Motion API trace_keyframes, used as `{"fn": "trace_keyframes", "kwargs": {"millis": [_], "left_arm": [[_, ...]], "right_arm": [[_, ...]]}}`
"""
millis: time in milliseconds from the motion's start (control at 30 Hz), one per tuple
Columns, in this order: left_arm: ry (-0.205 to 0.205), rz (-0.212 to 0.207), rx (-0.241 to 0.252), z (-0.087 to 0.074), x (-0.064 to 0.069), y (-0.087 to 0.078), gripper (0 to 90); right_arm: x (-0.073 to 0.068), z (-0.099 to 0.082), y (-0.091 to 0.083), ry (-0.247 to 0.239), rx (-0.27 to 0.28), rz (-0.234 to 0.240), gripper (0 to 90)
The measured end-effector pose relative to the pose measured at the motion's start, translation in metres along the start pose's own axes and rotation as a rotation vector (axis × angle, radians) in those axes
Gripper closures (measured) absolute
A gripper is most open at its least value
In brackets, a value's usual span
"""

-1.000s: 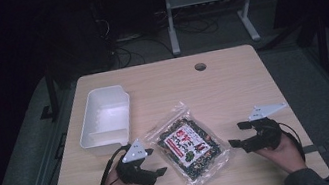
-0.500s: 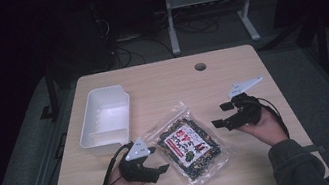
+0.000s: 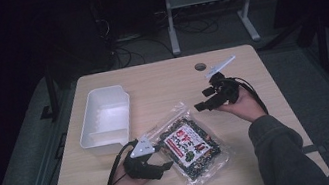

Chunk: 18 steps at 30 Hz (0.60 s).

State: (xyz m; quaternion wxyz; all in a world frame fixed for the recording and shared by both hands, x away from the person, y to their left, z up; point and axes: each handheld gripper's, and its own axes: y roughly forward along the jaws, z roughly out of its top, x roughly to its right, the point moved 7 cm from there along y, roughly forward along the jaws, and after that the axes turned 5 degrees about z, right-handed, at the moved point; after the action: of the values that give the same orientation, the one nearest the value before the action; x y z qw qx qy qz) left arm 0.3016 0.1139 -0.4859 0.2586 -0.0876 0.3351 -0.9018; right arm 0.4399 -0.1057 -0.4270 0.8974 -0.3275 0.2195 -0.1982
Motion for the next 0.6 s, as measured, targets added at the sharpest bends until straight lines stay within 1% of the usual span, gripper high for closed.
{"fn": "trace_keyframes", "kwargs": {"millis": [33, 100, 167, 233, 300, 333, 367, 433, 500, 600], "left_arm": [[-0.001, -0.002, 0.0, 0.0, 0.0, 0.0, 30.3], [-0.004, -0.003, 0.0, 0.0, -0.001, 0.001, 30.4], [-0.003, -0.008, -0.002, 0.0, -0.001, 0.001, 30.7], [-0.002, -0.011, -0.002, 0.0, -0.001, 0.001, 32.3], [-0.003, -0.015, 0.0, 0.0, 0.0, 0.002, 33.0], [-0.003, -0.015, 0.0, 0.0, 0.0, 0.002, 34.1], [-0.001, -0.016, 0.0, 0.001, 0.0, 0.002, 35.0], [0.001, -0.02, -0.004, 0.0, 0.0, 0.003, 35.4], [-0.004, -0.023, -0.009, 0.0, 0.0, 0.004, 35.9], [-0.002, -0.028, -0.018, -0.001, 0.0, 0.005, 36.6]], "right_arm": [[0.002, 0.004, 0.003, -0.004, 0.002, -0.005, 23.7], [0.004, 0.01, 0.008, 0.0, -0.02, 0.003, 24.9], [0.007, 0.016, 0.015, -0.006, -0.029, -0.002, 24.9], [0.011, 0.022, 0.021, 0.001, -0.041, -0.001, 25.3], [0.016, 0.025, 0.027, -0.004, -0.035, -0.013, 29.5], [0.016, 0.025, 0.027, -0.004, -0.035, -0.013, 29.5], [0.022, 0.025, 0.036, 0.001, -0.043, -0.023, 30.4], [0.028, 0.022, 0.047, 0.023, -0.08, -0.017, 31.9], [0.03, 0.02, 0.056, 0.022, -0.101, -0.019, 33.0], [0.032, 0.017, 0.07, 0.031, -0.126, -0.01, 35.6]]}}
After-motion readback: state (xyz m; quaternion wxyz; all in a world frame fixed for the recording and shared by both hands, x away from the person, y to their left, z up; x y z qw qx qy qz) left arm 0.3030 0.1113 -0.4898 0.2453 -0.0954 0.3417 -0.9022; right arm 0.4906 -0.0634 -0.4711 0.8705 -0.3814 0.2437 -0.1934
